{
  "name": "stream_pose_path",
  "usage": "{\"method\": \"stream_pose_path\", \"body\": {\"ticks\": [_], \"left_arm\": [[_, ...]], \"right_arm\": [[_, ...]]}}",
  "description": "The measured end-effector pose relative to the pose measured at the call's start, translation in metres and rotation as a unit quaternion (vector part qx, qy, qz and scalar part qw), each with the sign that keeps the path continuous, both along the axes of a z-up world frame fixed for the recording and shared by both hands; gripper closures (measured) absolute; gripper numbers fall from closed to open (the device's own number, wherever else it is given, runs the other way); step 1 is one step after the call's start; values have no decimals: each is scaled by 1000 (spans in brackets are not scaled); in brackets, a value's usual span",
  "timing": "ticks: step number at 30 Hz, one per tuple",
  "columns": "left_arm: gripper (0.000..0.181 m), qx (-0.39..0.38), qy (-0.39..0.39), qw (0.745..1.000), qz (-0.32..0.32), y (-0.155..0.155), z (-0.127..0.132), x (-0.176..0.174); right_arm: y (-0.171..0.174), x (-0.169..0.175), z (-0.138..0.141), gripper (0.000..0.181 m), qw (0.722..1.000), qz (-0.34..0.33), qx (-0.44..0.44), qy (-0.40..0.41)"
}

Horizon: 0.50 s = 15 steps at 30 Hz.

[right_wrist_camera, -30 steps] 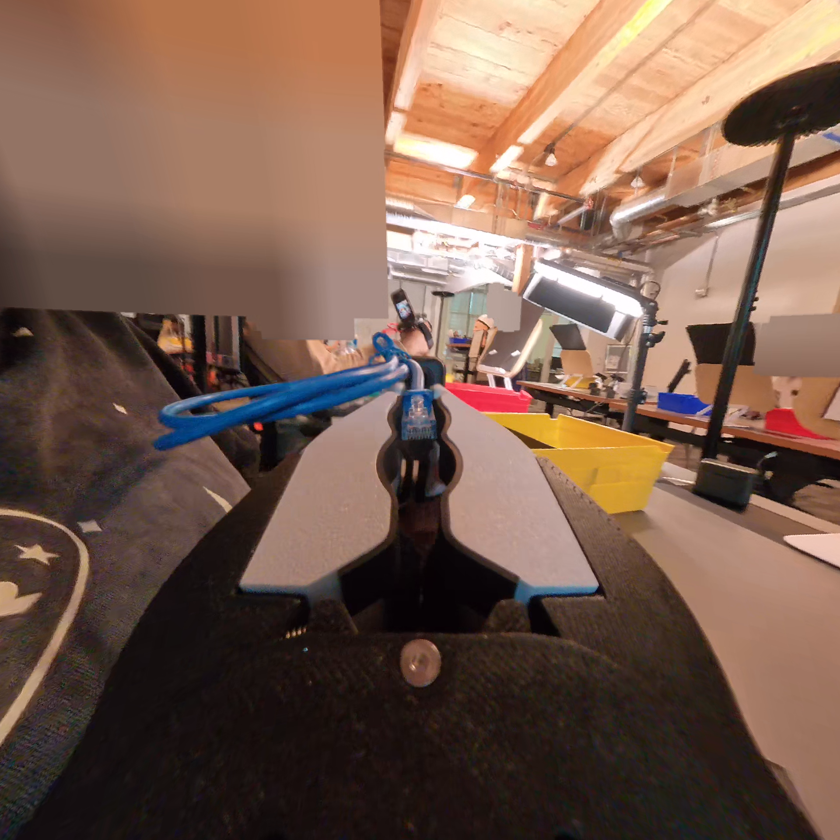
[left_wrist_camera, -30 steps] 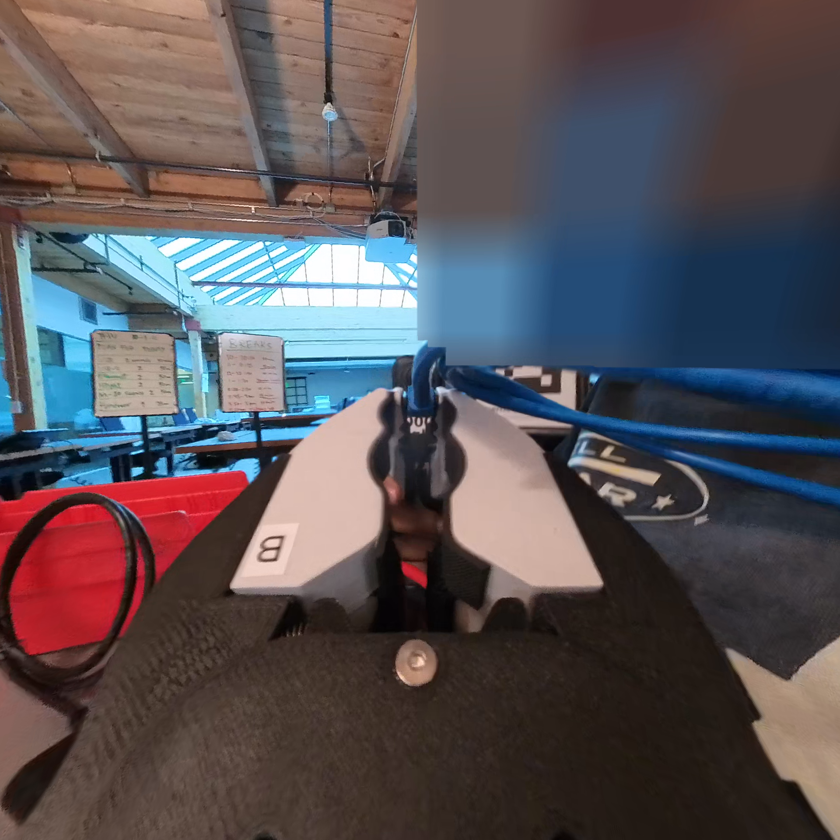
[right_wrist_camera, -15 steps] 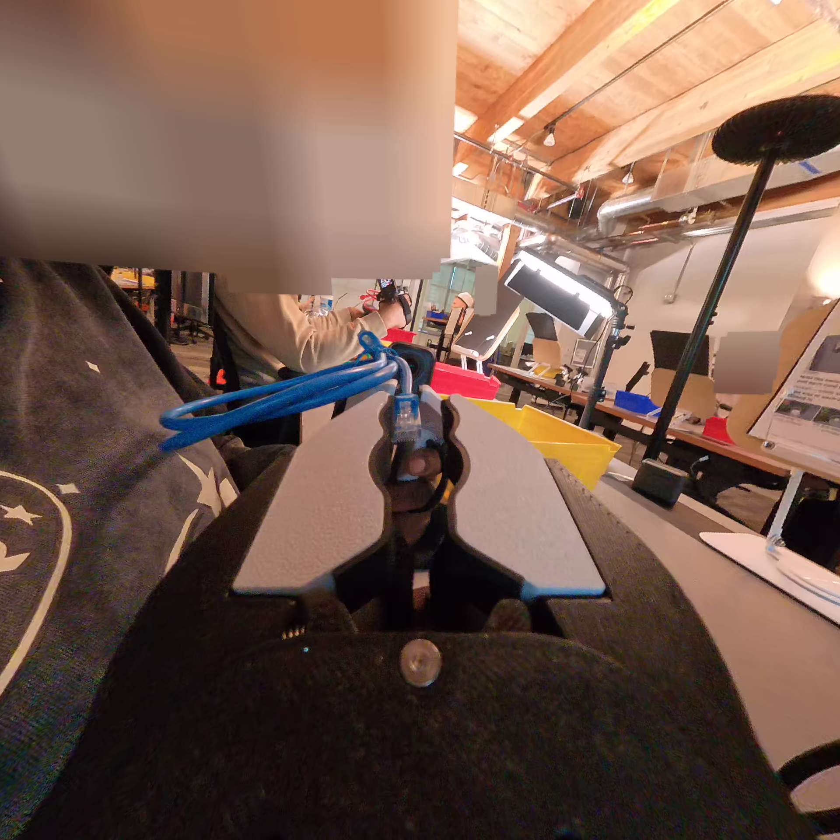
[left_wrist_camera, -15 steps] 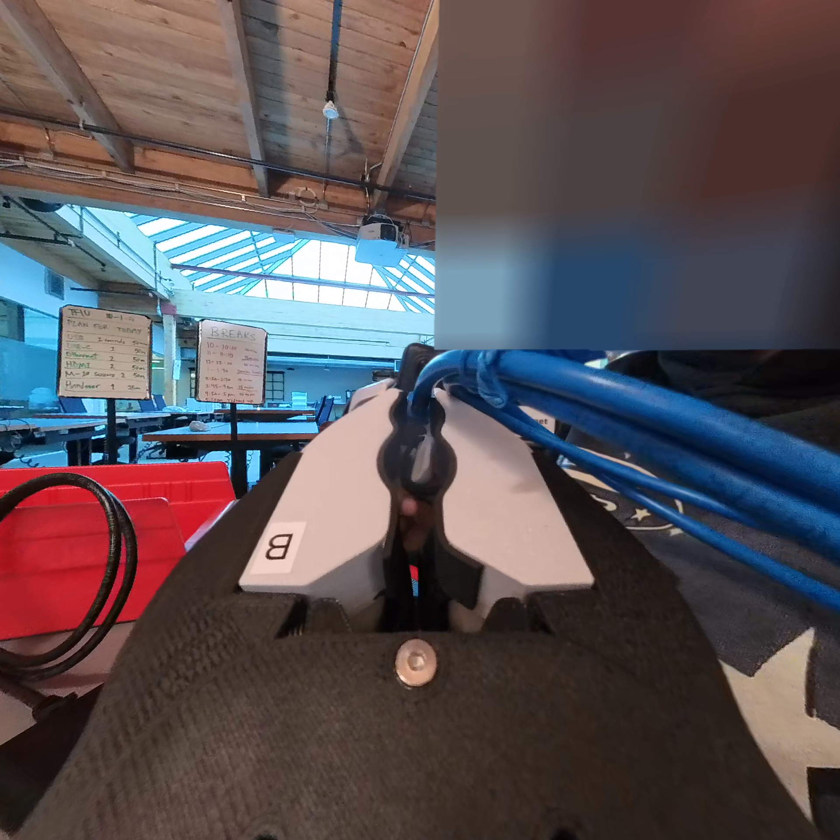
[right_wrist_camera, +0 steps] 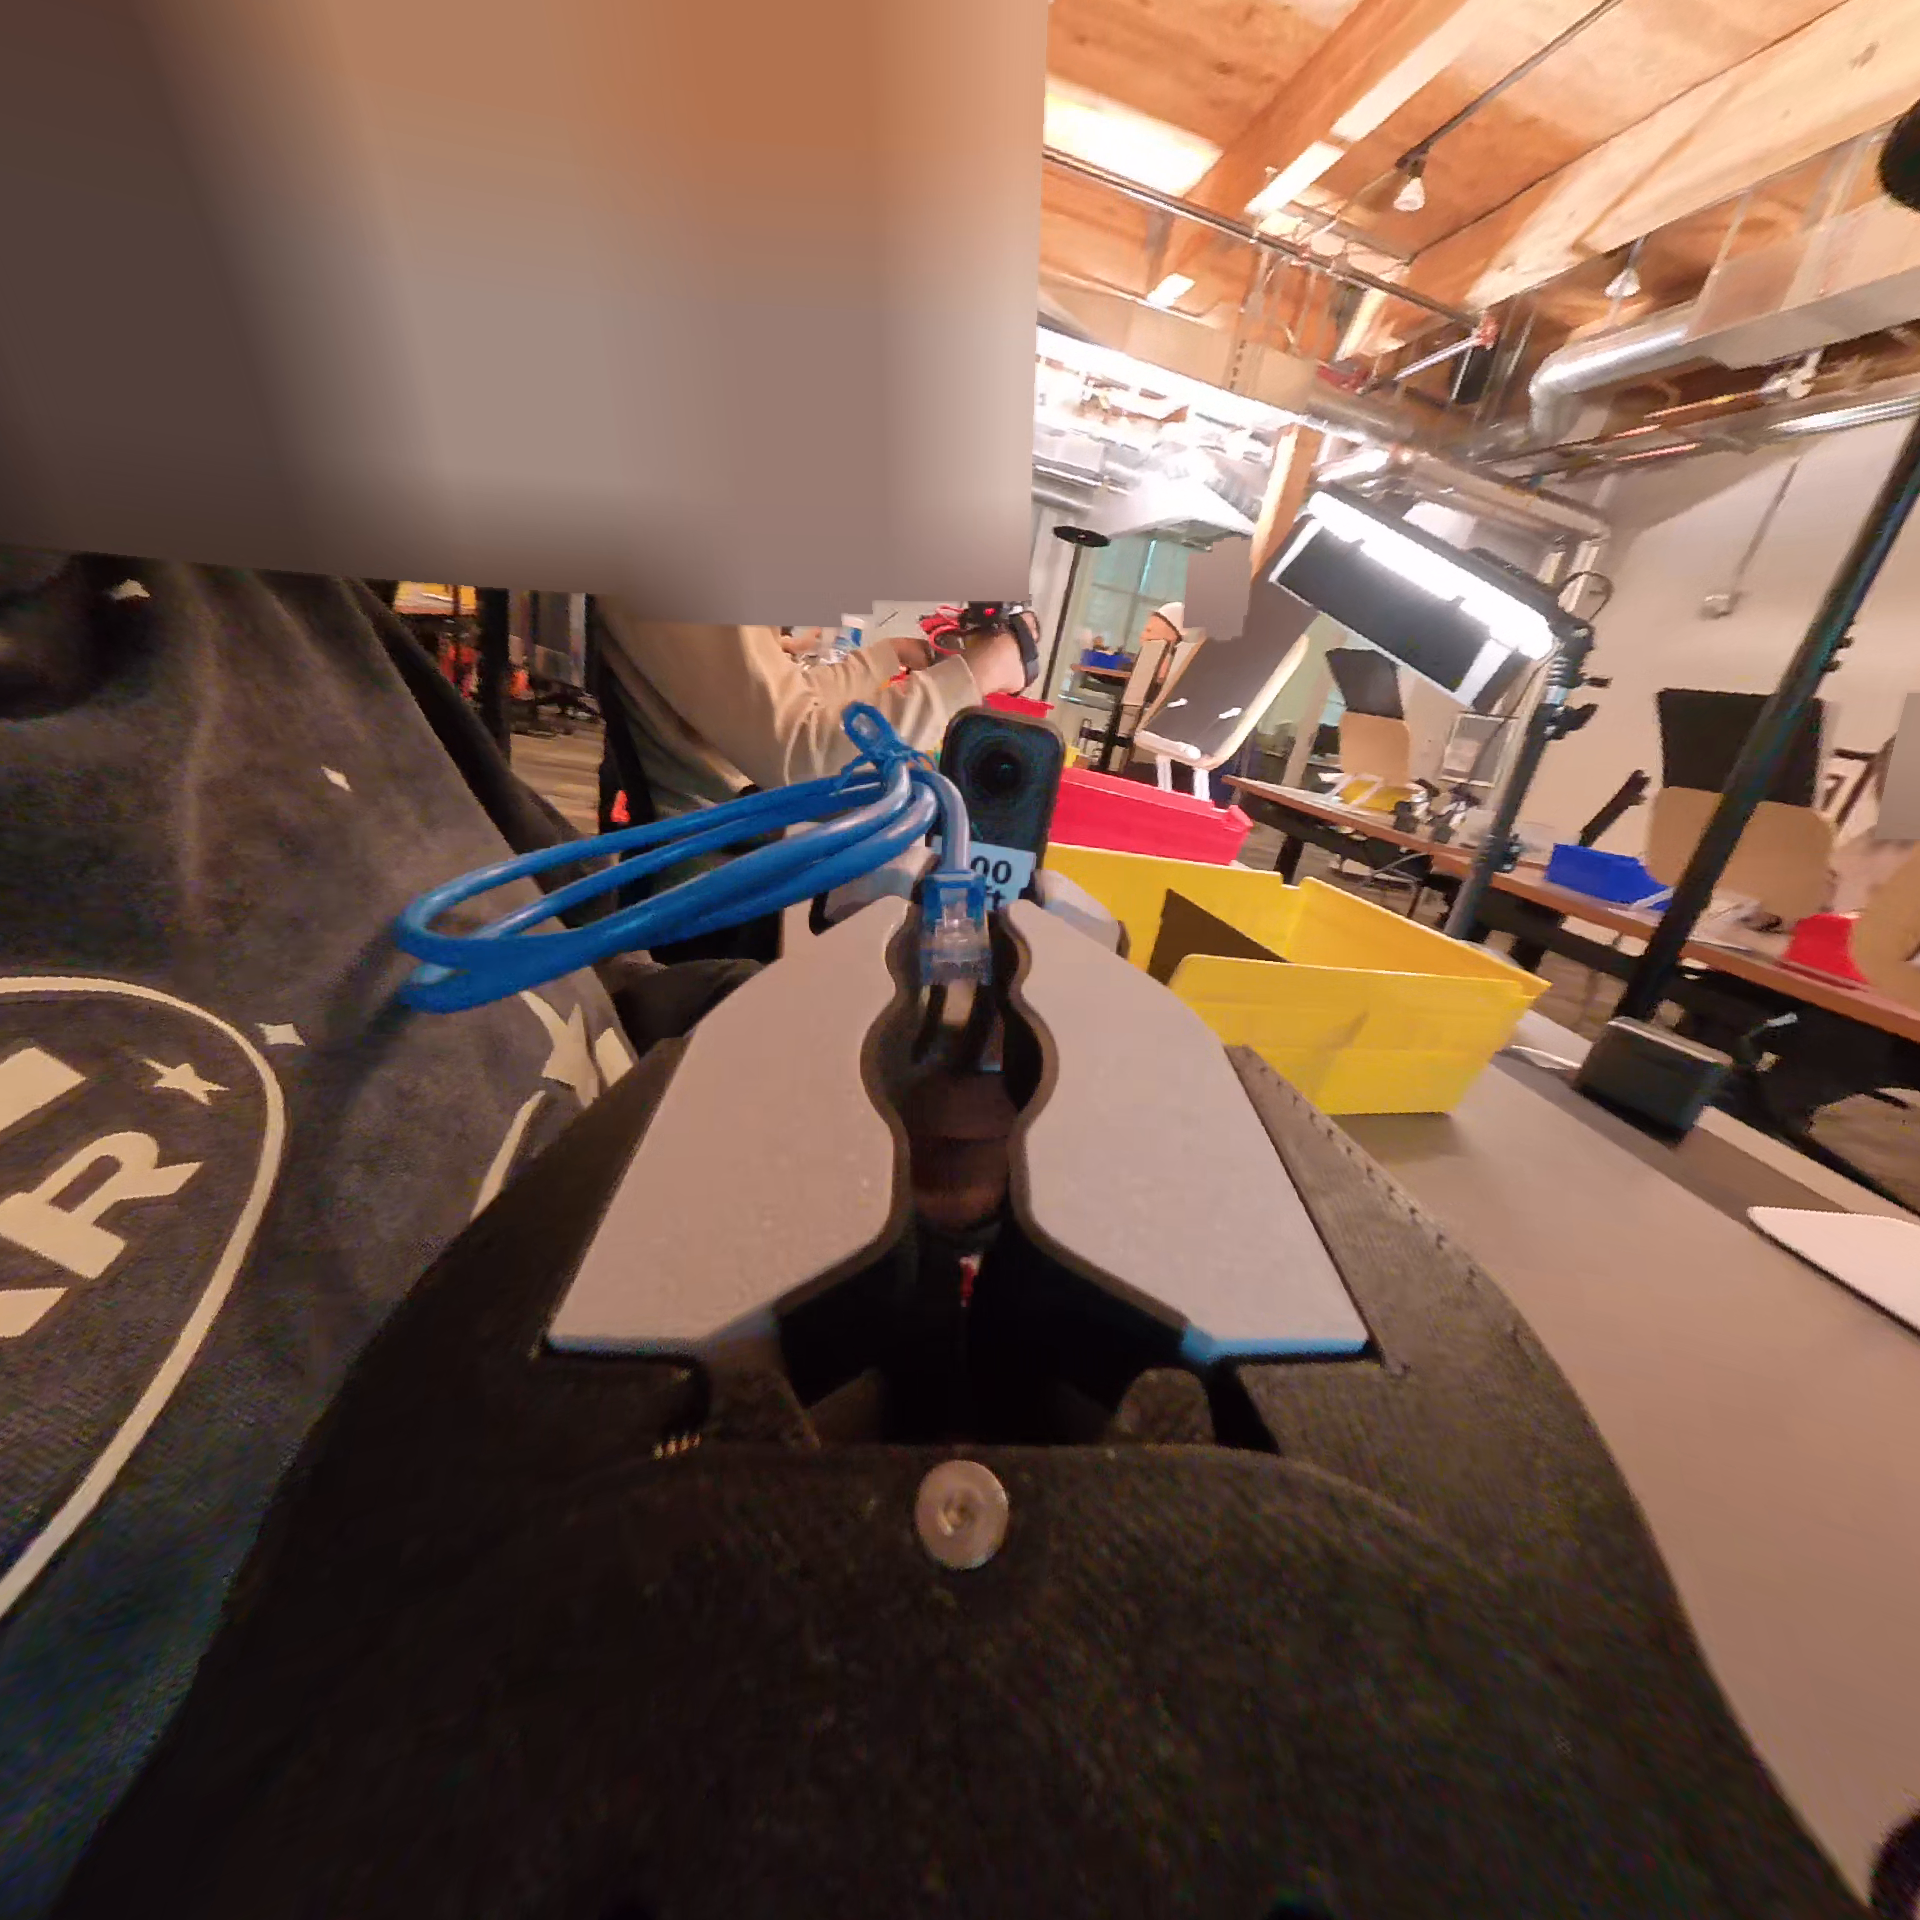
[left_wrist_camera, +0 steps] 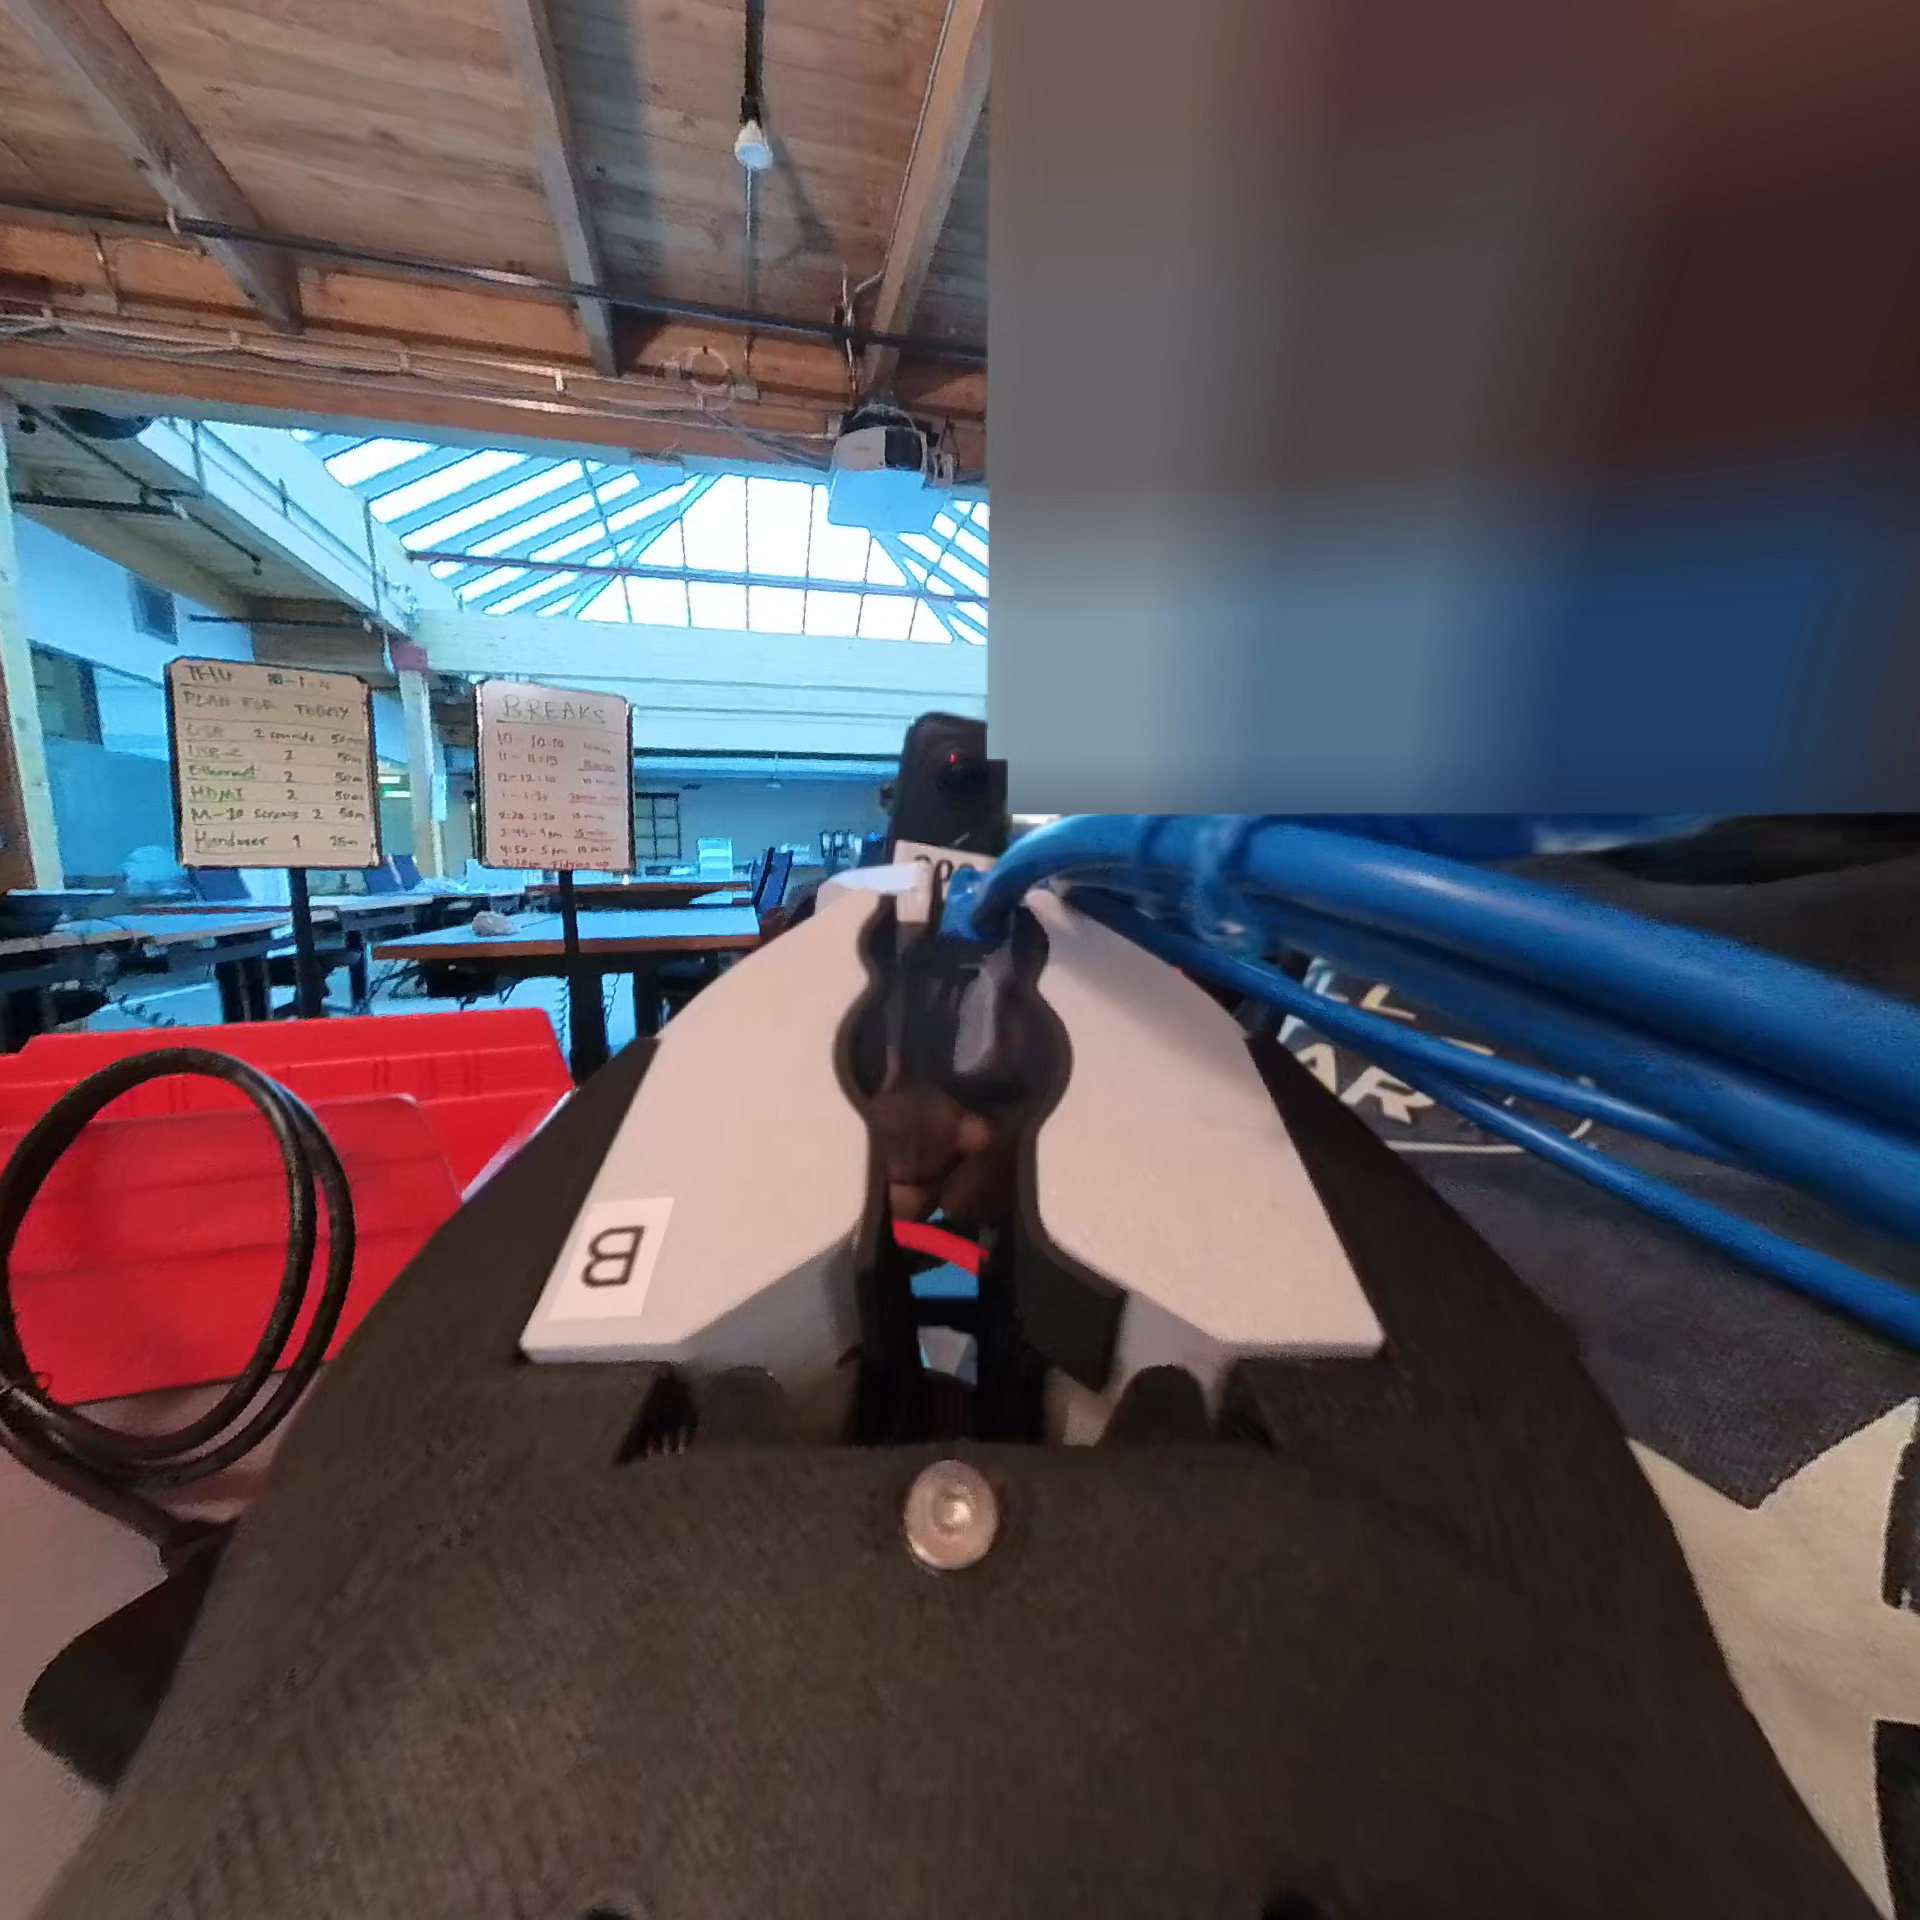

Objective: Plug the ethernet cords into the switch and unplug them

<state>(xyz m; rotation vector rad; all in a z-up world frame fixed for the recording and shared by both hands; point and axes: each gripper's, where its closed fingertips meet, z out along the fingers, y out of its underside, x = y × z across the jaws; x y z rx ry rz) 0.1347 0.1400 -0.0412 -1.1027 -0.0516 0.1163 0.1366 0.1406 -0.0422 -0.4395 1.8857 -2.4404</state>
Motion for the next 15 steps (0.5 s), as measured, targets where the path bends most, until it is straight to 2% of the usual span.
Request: {"method": "stream_pose_path", "body": {"ticks": [5, 11, 13, 15], "left_arm": [[169, -21, 13, 1000, 4, 4, -4, 2], [170, -29, 19, 999, 17, 5, -6, 0], [170, 2, 14, 1000, 16, -3, 1, 0], [170, 42, -4, 999, 14, -17, 10, -5]], "right_arm": [[-3, -1, -4, 170, 1000, -6, 13, 5], [-3, -3, -5, 169, 1000, -8, 26, 0], [2, -18, -3, 151, 998, -36, 45, -7], [12, -51, -11, 136, 990, -93, 104, -36]]}}
